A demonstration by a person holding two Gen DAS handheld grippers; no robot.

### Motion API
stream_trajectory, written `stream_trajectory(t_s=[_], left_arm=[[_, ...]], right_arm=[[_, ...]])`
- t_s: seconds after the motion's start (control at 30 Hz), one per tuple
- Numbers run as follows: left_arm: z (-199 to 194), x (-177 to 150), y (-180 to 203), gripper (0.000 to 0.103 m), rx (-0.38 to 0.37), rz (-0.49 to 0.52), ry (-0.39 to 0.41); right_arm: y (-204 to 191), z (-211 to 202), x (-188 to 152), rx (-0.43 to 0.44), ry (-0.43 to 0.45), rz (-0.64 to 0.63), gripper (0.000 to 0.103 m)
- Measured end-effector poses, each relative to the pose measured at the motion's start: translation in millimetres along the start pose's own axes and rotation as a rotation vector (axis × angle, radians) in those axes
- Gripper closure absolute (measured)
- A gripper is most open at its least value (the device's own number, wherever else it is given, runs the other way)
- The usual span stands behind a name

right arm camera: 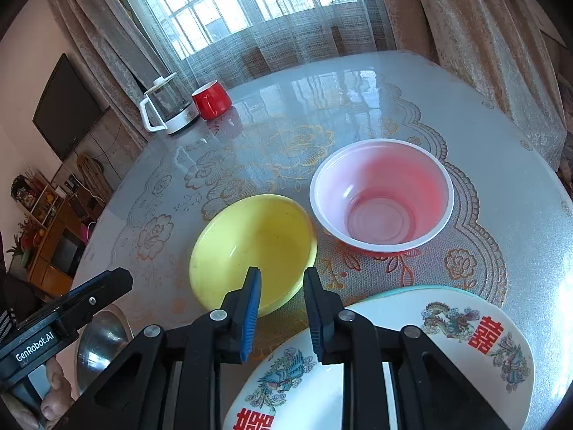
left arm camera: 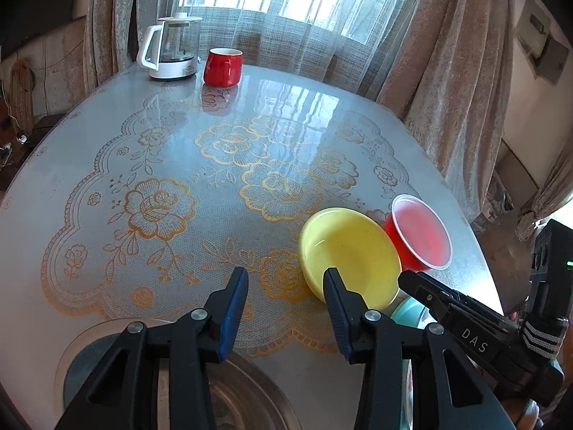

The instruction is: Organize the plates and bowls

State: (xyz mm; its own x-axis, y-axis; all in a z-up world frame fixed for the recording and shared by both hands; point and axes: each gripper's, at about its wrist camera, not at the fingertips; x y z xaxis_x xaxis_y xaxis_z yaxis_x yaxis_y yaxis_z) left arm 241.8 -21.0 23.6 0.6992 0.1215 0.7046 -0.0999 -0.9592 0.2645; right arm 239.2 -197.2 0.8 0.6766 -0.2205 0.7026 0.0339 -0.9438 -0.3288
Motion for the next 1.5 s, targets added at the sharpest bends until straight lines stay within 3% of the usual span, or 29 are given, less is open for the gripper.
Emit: stream_trajectory(t_s=[0.3,0.5,0.73,1.5], left_arm=[[43,0,5,0.068,0.01,-0.031,-0.085],[55,-7,12,0.084,-0.007,-0.01,-0.111],[56,-9,14,0.085,-0.007,0.012,-0.105],[-46,-27,14,0.084,-0.039,0.107,0.117]], right_arm=[[2,15,2,-0.041,-0.03,-0.024,0.081],[0,19,3,-0.042,-0.035,-0.048,0.084],[0,28,5,-0.05,-0.063,-0.067,0.085],[-24,-34,-15,0.072,0.045,-0.005,0.085]])
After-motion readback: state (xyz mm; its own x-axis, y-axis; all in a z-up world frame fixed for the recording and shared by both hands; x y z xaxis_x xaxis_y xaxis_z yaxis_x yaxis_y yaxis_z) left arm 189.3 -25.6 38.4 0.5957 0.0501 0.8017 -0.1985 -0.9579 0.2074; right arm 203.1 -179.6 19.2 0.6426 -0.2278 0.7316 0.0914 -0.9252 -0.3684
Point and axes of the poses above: each gripper's, at about its wrist camera, not at the fingertips, and z roughly the way its jaws point, y to its right, x to its top, and after that the axes turned 9 degrees about y, right-handed
